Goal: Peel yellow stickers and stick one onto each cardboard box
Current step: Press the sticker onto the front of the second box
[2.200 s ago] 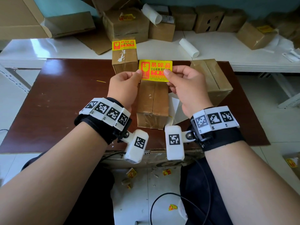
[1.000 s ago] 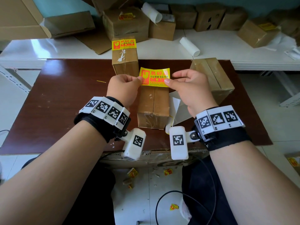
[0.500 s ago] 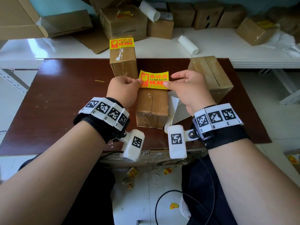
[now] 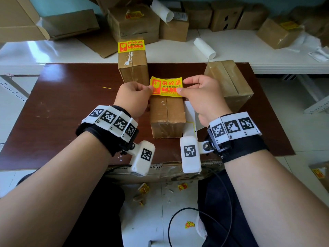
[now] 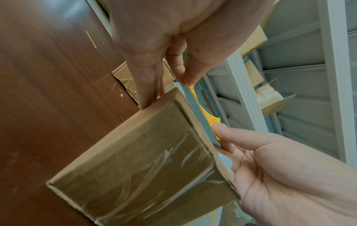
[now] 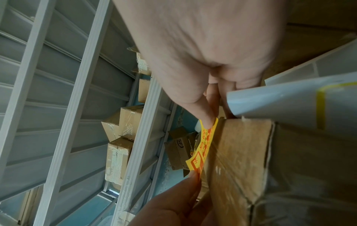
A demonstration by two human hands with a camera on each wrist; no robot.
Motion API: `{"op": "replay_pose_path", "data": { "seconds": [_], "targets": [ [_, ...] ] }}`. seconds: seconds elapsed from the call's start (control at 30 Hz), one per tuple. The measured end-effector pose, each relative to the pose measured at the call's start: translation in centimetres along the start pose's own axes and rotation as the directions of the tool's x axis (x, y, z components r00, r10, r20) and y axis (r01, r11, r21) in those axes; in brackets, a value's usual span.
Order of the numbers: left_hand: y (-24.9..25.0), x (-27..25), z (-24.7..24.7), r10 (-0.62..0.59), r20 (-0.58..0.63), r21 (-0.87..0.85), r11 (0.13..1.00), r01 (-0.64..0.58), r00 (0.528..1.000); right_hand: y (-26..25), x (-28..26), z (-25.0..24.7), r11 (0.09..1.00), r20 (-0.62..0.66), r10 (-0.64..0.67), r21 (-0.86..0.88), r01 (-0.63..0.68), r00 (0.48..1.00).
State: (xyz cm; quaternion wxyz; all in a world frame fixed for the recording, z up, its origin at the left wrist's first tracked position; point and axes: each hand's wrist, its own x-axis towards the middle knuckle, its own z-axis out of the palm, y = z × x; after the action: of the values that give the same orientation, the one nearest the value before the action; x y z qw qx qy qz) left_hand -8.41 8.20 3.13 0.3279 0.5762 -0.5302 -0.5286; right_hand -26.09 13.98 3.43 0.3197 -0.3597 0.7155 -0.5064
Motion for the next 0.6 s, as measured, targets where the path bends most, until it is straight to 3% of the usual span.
{"op": "replay_pose_path", "data": {
  "seconds": [0.6],
  "targets": [
    [-0.98,0.95,-0.19,0.041,-0.026,-0.006,0.999,-0.041,0.999,0.47,0.89,-0.24,0.999,0.011,0.052,-0.012,-0.052,0.999]
  ]
}}
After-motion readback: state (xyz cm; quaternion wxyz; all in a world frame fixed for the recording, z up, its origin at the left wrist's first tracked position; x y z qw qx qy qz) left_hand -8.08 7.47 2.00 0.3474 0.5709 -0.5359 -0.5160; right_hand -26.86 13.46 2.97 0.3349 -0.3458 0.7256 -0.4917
